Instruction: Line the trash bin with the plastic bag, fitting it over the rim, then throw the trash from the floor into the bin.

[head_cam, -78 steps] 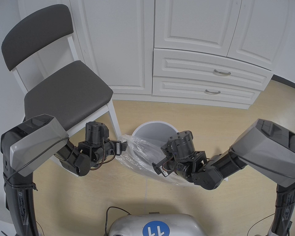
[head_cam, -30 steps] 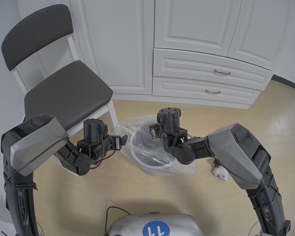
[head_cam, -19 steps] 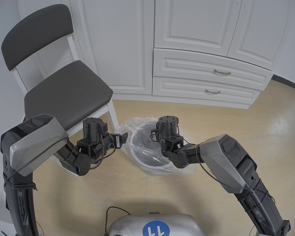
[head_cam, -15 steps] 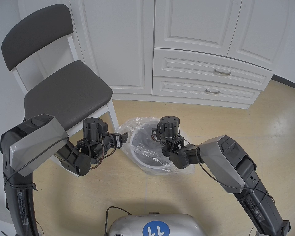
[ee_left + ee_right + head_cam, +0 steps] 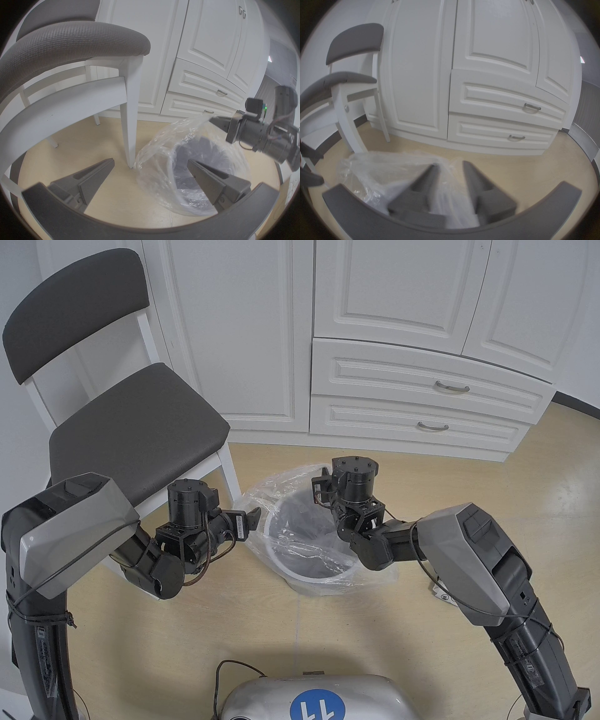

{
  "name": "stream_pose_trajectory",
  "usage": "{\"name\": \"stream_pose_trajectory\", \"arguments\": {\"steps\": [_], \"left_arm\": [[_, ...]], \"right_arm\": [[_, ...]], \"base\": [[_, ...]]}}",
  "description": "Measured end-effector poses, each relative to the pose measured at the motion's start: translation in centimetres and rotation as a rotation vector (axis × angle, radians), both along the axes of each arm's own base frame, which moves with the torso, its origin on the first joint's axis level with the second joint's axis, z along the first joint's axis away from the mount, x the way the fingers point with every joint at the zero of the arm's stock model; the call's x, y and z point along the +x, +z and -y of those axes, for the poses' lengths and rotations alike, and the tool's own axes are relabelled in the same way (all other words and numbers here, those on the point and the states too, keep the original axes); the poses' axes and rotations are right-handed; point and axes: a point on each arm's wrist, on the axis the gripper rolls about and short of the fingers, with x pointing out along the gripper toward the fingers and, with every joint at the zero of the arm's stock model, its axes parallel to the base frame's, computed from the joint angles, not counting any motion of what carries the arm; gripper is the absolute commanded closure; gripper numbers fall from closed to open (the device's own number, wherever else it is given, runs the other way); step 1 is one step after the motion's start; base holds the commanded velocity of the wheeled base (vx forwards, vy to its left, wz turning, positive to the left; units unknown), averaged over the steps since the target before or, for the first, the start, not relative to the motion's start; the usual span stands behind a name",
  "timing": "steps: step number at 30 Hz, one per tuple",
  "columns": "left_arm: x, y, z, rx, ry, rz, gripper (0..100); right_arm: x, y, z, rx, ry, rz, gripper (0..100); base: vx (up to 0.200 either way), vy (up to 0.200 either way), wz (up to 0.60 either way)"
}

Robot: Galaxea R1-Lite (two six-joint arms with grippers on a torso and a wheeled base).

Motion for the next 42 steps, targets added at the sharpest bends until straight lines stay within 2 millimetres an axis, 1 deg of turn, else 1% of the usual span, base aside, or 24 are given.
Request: {"name": "stream_pose_trajectory", "arguments": {"steps": [4,6,9,12,15,17,18,19,21,22,26,28,30,32,34,38,42], "left_arm": [[0.0,0.0,0.1,0.001,-0.001,0.0,0],[-0.1,0.0,0.2,0.001,-0.005,0.0,0],[-0.1,0.0,0.2,0.001,-0.005,0.0,0],[-0.1,0.0,0.3,0.001,-0.008,0.0,0],[-0.1,0.0,0.3,0.0,-0.008,-0.001,0],[-0.1,0.0,0.4,0.0,-0.009,-0.001,0],[-0.1,-0.1,0.4,0.001,-0.01,-0.002,0],[-0.2,-0.1,0.4,0.0,-0.01,-0.002,0],[-0.2,-0.1,0.5,0.001,-0.013,-0.004,0],[-0.2,-0.2,0.6,0.001,-0.015,-0.004,0],[-0.3,-0.3,0.8,0.002,-0.022,-0.009,0],[-0.4,-0.4,0.9,0.003,-0.027,-0.013,0],[-0.4,-0.5,0.9,0.004,-0.033,-0.018,0],[-0.4,-0.4,1.1,0.003,-0.05,-0.025,0],[-0.4,-0.4,1.3,0.002,-0.079,-0.044,0],[0.2,-0.1,1.7,0.0,-0.146,-0.111,0],[1.4,1.1,2.3,-0.043,-0.203,-0.119,0]], "right_arm": [[-0.1,1.3,0.2,0.004,0.002,0.01,0],[-0.2,1.7,0.3,0.0,0.008,0.005,0],[-0.8,1.4,0.3,-0.021,0.033,-0.029,0],[-1.9,0.6,0.3,-0.062,0.063,-0.093,0],[-3.6,-0.1,0.6,-0.108,0.098,-0.171,0],[-5.1,-0.1,0.9,-0.132,0.121,-0.217,0],[-6.2,0.2,1.2,-0.143,0.135,-0.244,0],[-6.6,0.3,1.3,-0.146,0.141,-0.255,0],[-8.5,0.9,1.8,-0.149,0.159,-0.293,0],[-9.4,1.4,2.0,-0.142,0.167,-0.303,0],[-12.9,2.2,3.1,-0.103,0.171,-0.365,0],[-14.2,2.8,3.5,-0.066,0.16,-0.379,0],[-14.9,3.3,3.9,-0.002,0.134,-0.382,0],[-15.2,3.6,4.4,0.061,0.103,-0.386,0],[-15.1,3.3,4.7,0.116,0.075,-0.396,0],[-14.2,2.1,5.2,0.21,0.026,-0.399,0],[-13.5,0.8,5.5,0.261,0.001,-0.391,0]], "base": [[0.0,0.0,0.0],[0.0,0.0,0.0],[0.0,0.0,0.0],[0.0,0.0,0.0],[0.0,0.0,0.0],[0.0,0.0,0.0],[0.0,0.0,0.0],[0.0,0.0,0.0],[0.0,0.0,0.0],[0.0,0.0,0.0],[0.0,0.0,0.0],[0.0,0.0,0.0],[0.0,0.0,0.0],[0.0,0.0,0.0],[0.0,0.0,0.0],[0.0,0.0,0.0],[0.0,0.0,0.0]]}}
